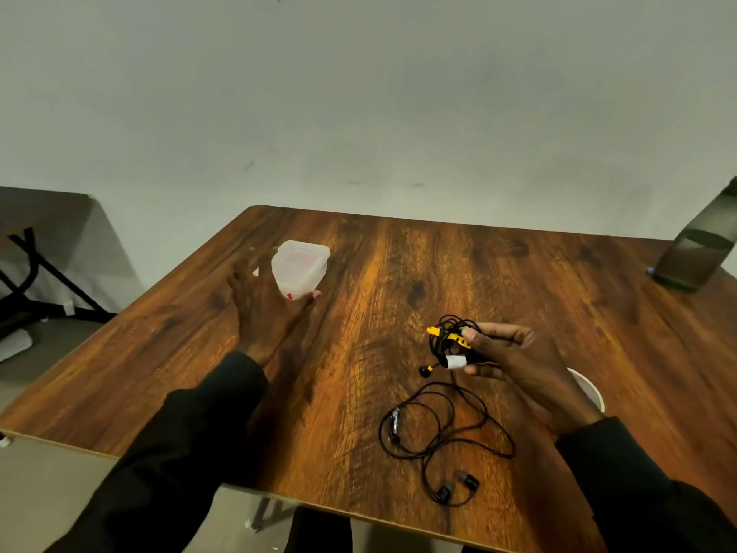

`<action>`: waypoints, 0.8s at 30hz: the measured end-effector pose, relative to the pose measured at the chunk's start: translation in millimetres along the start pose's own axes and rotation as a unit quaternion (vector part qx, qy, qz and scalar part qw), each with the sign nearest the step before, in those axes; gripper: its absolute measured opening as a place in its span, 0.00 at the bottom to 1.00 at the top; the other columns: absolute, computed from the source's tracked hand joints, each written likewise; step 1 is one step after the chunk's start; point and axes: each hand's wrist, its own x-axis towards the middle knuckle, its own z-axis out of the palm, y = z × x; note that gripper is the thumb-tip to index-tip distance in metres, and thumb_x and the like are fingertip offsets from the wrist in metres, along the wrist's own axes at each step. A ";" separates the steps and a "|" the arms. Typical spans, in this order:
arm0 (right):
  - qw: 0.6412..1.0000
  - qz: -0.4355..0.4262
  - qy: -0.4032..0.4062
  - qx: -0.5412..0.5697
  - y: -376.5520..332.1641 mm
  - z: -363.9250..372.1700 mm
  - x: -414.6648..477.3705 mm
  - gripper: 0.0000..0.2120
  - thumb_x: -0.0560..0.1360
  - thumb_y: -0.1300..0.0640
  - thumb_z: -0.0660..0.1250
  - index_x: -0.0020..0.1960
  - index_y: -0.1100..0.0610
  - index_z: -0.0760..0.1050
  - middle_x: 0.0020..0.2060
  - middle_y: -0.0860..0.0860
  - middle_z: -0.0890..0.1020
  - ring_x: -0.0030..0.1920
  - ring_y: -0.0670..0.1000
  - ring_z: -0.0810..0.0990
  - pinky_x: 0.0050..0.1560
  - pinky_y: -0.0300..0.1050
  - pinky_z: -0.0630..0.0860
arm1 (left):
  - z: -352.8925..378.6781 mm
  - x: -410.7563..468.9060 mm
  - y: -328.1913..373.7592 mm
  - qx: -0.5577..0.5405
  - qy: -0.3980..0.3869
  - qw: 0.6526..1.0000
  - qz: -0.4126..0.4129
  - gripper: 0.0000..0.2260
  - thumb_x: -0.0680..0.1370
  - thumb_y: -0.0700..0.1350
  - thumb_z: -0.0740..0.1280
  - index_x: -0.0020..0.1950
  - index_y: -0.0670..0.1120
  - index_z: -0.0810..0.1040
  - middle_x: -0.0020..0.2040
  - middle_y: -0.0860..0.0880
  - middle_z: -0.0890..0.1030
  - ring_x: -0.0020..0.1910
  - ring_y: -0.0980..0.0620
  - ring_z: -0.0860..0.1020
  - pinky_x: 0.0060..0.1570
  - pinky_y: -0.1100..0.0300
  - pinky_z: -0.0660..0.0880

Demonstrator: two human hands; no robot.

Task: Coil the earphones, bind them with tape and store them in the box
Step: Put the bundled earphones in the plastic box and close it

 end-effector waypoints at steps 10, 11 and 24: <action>1.000 -0.002 -0.003 -0.015 5.1 7.0 2.8 0.21 0.68 0.57 0.75 0.57 0.67 0.82 0.48 0.62 0.87 0.43 0.55 0.88 0.37 0.43 0.85 | 11.3 44.6 -24.9 0.087 -0.190 0.976 -0.062 0.42 0.73 0.70 0.67 0.81 0.57 0.54 0.82 0.48 0.56 0.79 0.42 0.60 0.78 0.46 0.57; 1.000 -0.003 -0.001 -0.016 5.1 6.0 3.0 0.21 0.68 0.57 0.75 0.58 0.67 0.82 0.48 0.62 0.87 0.43 0.55 0.88 0.37 0.43 0.84 | 17.3 42.2 -27.8 0.088 -0.194 0.975 -0.067 0.43 0.73 0.72 0.66 0.82 0.56 0.53 0.82 0.48 0.55 0.79 0.42 0.59 0.79 0.46 0.56; 0.998 0.032 0.039 0.029 21.7 -7.8 -12.0 0.17 0.73 0.59 0.75 0.59 0.66 0.81 0.49 0.63 0.87 0.39 0.53 0.87 0.36 0.42 0.84 | 35.6 -100.7 61.5 0.146 -0.152 0.977 0.046 0.45 0.72 0.79 0.50 0.82 0.55 0.56 0.79 0.42 0.55 0.76 0.37 0.62 0.71 0.40 0.68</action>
